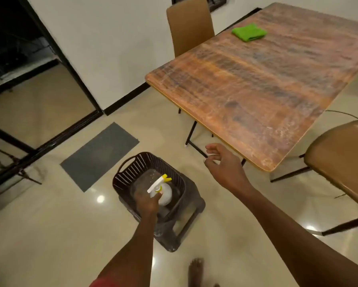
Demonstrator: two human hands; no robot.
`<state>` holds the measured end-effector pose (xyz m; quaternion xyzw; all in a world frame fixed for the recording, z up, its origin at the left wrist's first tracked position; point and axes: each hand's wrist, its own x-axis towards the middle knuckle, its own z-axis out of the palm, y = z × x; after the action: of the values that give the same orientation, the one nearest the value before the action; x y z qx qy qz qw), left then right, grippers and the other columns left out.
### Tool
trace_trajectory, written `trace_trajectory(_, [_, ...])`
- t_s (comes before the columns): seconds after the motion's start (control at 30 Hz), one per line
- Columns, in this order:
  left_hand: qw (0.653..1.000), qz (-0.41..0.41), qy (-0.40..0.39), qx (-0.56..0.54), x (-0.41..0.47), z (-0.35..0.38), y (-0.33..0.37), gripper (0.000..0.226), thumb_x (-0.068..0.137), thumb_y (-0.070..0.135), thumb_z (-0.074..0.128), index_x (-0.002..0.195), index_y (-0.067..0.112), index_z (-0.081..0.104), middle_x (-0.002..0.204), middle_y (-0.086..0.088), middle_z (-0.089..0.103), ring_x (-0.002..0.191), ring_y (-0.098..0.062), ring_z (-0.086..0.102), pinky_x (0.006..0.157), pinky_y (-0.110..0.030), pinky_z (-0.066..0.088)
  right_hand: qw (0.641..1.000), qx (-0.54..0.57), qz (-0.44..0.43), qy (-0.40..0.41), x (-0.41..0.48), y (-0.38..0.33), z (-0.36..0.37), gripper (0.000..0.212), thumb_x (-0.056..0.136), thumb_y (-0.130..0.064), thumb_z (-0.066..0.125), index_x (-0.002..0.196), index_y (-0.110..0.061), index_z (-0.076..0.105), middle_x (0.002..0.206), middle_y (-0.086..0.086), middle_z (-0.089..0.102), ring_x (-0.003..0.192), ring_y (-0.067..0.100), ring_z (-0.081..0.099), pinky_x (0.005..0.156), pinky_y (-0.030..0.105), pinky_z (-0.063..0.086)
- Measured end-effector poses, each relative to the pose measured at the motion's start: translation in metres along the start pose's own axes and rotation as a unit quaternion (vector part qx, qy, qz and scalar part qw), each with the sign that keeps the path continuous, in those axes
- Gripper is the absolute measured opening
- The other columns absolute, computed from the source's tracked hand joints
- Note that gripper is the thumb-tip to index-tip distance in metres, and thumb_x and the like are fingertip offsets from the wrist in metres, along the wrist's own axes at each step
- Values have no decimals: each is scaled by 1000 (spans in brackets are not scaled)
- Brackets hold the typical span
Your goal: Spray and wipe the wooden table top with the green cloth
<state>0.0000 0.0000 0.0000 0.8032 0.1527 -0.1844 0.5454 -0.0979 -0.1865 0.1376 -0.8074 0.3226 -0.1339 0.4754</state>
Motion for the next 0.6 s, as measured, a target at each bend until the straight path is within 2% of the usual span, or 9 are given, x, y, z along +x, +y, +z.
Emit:
trace_trajectory(0.07, [998, -48, 17, -42, 1, 6, -4, 71, 74, 4, 80, 135, 1, 44, 128, -16, 56, 118, -33, 54, 99, -42, 45, 1000, -4, 7, -11, 3, 3, 4, 35, 90, -20, 60, 125, -21, 55, 116, -10, 59, 96, 3, 56, 68, 2, 35])
trace_trajectory(0.13, [992, -97, -4, -83, 9, 14, -18, 66, 75, 5, 80, 133, 2, 50, 128, -16, 58, 117, -34, 56, 101, -44, 46, 999, -25, 14, -32, 2, 11, 9, 34, 91, -21, 60, 124, -22, 55, 116, -11, 59, 96, 1, 55, 68, 2, 35])
trace_trajectory(0.2, [990, -123, -19, -74, 22, 26, -30, 62, 74, 7, 81, 129, 3, 53, 126, -19, 60, 114, -36, 58, 101, -48, 46, 998, -40, 21, -44, 5, 20, 10, 32, 91, -21, 60, 123, -24, 56, 117, -11, 59, 98, 1, 56, 69, 3, 36])
trace_trajectory(0.27, [991, -118, -23, -64, 28, 36, -33, 56, 77, 4, 78, 127, -1, 53, 124, -21, 61, 113, -36, 58, 101, -44, 45, 997, -51, 27, -45, 12, 26, 9, 30, 90, -20, 59, 120, -25, 58, 116, -10, 61, 99, 1, 56, 69, 4, 37])
trace_trajectory(0.33, [994, -108, 16, -9, 35, 38, -38, 52, 83, 7, 73, 128, -6, 52, 126, -24, 58, 119, -37, 54, 103, -40, 40, 996, -63, 24, -50, 22, 27, 10, 28, 90, -20, 59, 117, -25, 60, 115, -11, 62, 99, 0, 57, 66, 1, 37])
trace_trajectory(0.4, [995, -78, 27, 61, 42, 34, -44, 42, 90, 14, 66, 122, -12, 56, 123, -29, 60, 119, -41, 54, 105, -42, 37, 995, -75, 14, -58, 37, 20, 12, 27, 90, -19, 59, 116, -25, 61, 115, -12, 61, 98, -2, 57, 65, -1, 37])
trace_trajectory(0.47, [996, -29, 40, 73, 52, 36, -47, 40, 91, 20, 64, 109, -15, 64, 112, -33, 64, 111, -44, 59, 100, -47, 42, 996, -75, 5, -53, 57, 10, 8, 27, 90, -18, 59, 116, -24, 62, 115, -12, 61, 97, -3, 56, 65, 1, 38])
trace_trajectory(0.6, [998, 30, 38, 32, 62, 37, -15, 35, 84, 2, 71, 113, -16, 61, 115, -34, 62, 114, -46, 56, 96, -39, 38, 996, -63, -5, -54, 94, -8, -3, 26, 91, -13, 56, 115, -21, 63, 109, -11, 61, 97, -1, 54, 66, -5, 36])
